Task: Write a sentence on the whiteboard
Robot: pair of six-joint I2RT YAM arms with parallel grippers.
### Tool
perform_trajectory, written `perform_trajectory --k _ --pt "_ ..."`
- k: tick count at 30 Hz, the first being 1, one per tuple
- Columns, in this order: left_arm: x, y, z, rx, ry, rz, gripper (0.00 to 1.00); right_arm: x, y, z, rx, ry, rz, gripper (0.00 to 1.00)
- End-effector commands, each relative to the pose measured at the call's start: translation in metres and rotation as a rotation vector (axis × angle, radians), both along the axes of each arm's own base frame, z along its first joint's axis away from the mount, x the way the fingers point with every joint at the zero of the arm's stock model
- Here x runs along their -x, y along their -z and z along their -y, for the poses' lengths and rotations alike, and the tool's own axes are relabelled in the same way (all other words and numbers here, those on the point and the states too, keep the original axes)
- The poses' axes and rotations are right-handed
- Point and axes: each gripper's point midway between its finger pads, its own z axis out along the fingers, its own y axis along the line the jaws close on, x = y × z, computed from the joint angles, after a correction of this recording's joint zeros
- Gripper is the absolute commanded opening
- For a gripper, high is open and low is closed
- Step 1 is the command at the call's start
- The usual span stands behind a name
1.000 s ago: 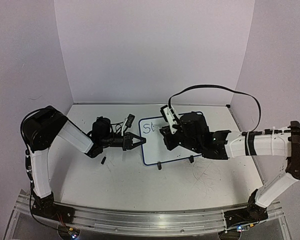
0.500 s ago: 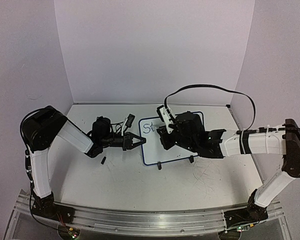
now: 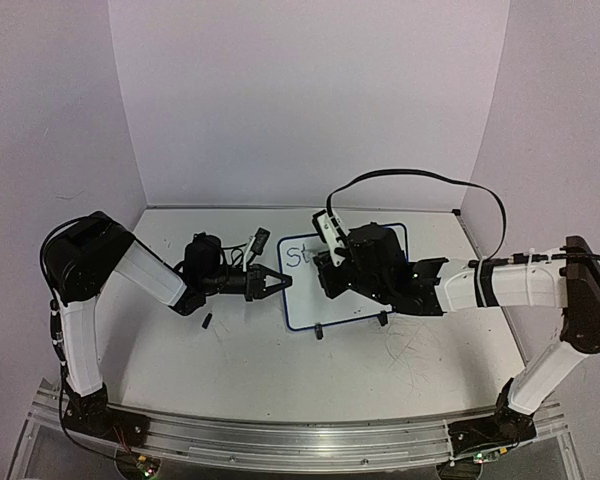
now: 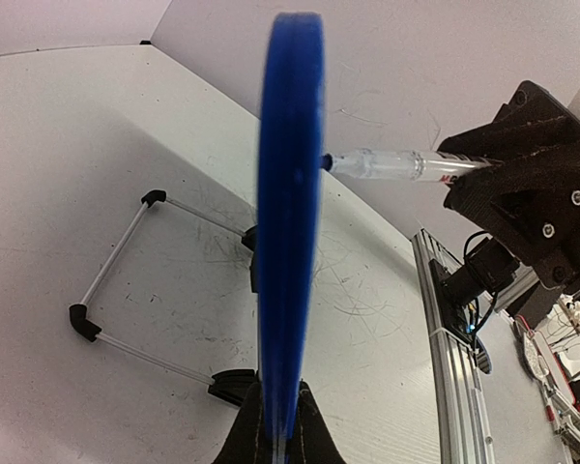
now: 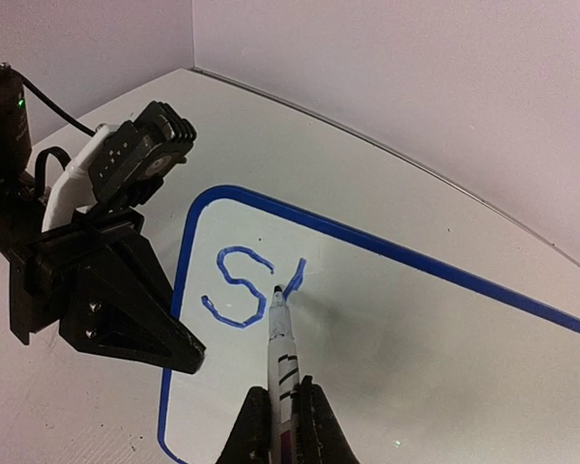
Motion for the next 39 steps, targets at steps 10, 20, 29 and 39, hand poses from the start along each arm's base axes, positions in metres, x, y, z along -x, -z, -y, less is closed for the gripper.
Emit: perform_trajectory --k 10,20,29,39 --pt "0.002 -0.007 -0.002 -0.009 0.002 0.005 0.00 -0.011 -0.016 0.016 -0.001 0.112 0.060 0.00" --pt "0.002 -0.008 -0.002 -0.010 -0.001 0.005 0.00 0.009 -0.050 0.029 -0.097 0.051 0.088 0.00" --pt "0.003 -0.007 -0.002 -0.014 0.000 0.003 0.00 0.001 -0.020 0.017 -0.070 -0.029 0.015 0.00" --pt "0.002 -0.007 -0.002 -0.016 -0.003 0.006 0.00 -0.001 -0.014 0.018 -0.042 -0.023 0.020 0.00"
